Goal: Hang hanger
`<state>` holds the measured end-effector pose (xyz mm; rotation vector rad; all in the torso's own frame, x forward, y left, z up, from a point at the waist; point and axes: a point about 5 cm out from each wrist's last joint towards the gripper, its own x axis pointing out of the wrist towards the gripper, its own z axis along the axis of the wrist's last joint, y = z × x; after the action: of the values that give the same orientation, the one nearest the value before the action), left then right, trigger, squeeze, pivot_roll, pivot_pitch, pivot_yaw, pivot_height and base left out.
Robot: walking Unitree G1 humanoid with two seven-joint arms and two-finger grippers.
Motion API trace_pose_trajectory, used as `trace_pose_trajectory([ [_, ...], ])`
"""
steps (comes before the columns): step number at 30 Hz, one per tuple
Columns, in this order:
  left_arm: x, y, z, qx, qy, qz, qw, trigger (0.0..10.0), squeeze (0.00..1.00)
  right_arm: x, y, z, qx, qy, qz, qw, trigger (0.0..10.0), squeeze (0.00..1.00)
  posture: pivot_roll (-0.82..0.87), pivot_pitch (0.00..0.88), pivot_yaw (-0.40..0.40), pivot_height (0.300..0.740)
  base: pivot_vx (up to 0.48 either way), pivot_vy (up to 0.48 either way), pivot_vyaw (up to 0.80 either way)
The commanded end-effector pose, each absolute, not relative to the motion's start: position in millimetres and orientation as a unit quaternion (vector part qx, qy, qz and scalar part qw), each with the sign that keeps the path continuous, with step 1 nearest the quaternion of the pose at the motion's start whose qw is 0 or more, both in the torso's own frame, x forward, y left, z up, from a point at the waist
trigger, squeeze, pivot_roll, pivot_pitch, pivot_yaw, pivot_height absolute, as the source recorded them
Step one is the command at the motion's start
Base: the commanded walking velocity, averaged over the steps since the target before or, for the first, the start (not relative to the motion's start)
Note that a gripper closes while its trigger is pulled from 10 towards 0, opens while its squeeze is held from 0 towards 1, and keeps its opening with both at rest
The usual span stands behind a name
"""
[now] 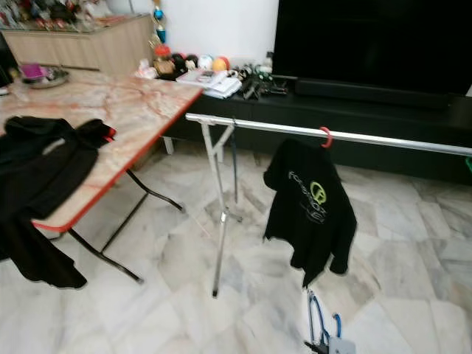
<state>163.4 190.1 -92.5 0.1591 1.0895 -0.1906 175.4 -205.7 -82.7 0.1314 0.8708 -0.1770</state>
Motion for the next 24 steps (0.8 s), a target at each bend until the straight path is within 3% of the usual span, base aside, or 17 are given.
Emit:
trace_pose_trajectory([
  [1, 160.0, 189.4, -94.2, 0.069, 0.522, -0.083, 0.846, 10.0, 0.00, 168.8, -208.6, -85.6, 0.074, 0.431, -0.103, 0.894, 10.0, 0.00, 0.06, 0.066, 0.025, 0.740, 0.000, 0.000, -0.80],
  [24, 157.8, 187.4, -95.3, 0.054, 0.523, -0.082, 0.846, 10.0, 0.00, 167.1, -208.5, -86.3, 0.067, 0.436, -0.088, 0.893, 10.0, 0.00, 0.06, 0.049, 0.015, 0.740, 0.000, 0.000, -0.79],
])
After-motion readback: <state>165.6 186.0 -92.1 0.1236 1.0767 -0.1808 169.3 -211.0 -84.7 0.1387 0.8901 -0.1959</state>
